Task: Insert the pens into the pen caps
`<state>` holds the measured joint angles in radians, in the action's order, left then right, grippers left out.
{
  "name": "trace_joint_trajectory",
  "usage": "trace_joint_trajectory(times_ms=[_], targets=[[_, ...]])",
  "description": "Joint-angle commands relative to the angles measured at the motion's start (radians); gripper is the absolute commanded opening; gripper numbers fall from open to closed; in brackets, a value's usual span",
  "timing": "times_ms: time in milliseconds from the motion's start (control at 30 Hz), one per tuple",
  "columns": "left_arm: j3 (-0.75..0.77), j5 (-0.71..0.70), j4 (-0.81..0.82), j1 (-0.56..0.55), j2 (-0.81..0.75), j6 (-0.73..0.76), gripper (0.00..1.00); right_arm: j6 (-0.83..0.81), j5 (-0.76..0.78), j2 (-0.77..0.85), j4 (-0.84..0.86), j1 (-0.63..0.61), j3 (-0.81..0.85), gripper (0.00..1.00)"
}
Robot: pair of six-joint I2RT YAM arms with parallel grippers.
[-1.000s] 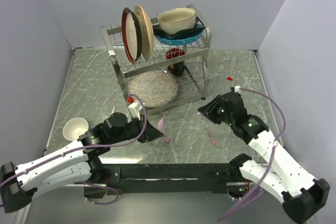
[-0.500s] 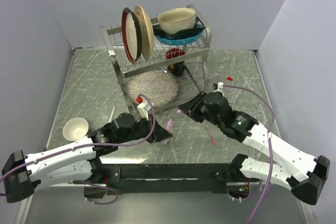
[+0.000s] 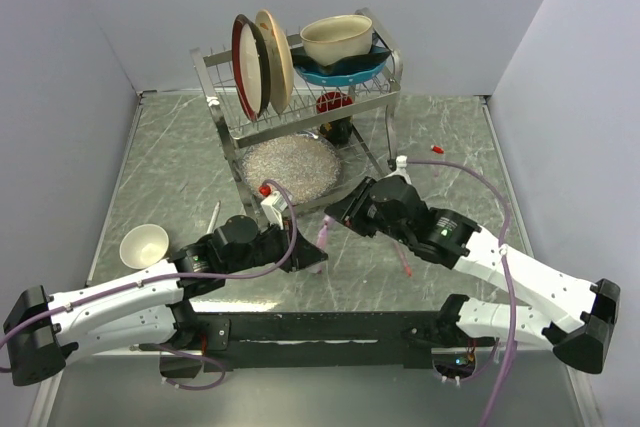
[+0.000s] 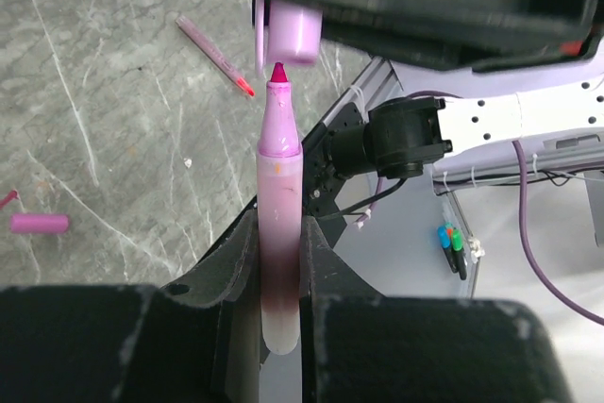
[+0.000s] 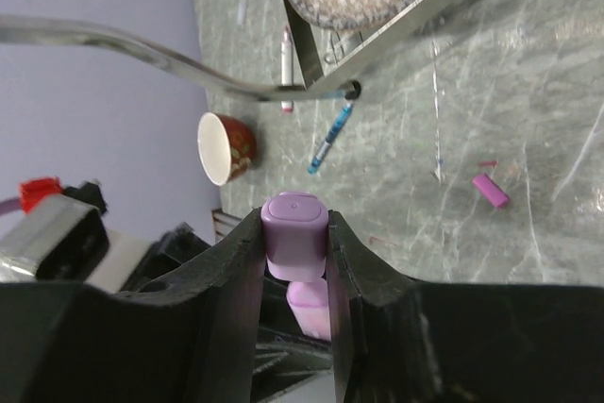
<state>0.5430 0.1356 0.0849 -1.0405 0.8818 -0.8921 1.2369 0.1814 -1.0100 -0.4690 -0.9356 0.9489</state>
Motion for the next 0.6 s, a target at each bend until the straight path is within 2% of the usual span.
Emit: trace_joint_trajectory(times_ms=[0,567], targets=[[0.018,-0.021,0.013,-0.006,-0.020,0.030,0.01,-0.013,0.061,-0.007,-0.052,-0.048,0.057,0.00],[-0.018,-0.031,0.026,-0.006,-0.067,0.035,0.01,0.009,0.093,-0.024,-0.085,-0.203,0.050,0.00]])
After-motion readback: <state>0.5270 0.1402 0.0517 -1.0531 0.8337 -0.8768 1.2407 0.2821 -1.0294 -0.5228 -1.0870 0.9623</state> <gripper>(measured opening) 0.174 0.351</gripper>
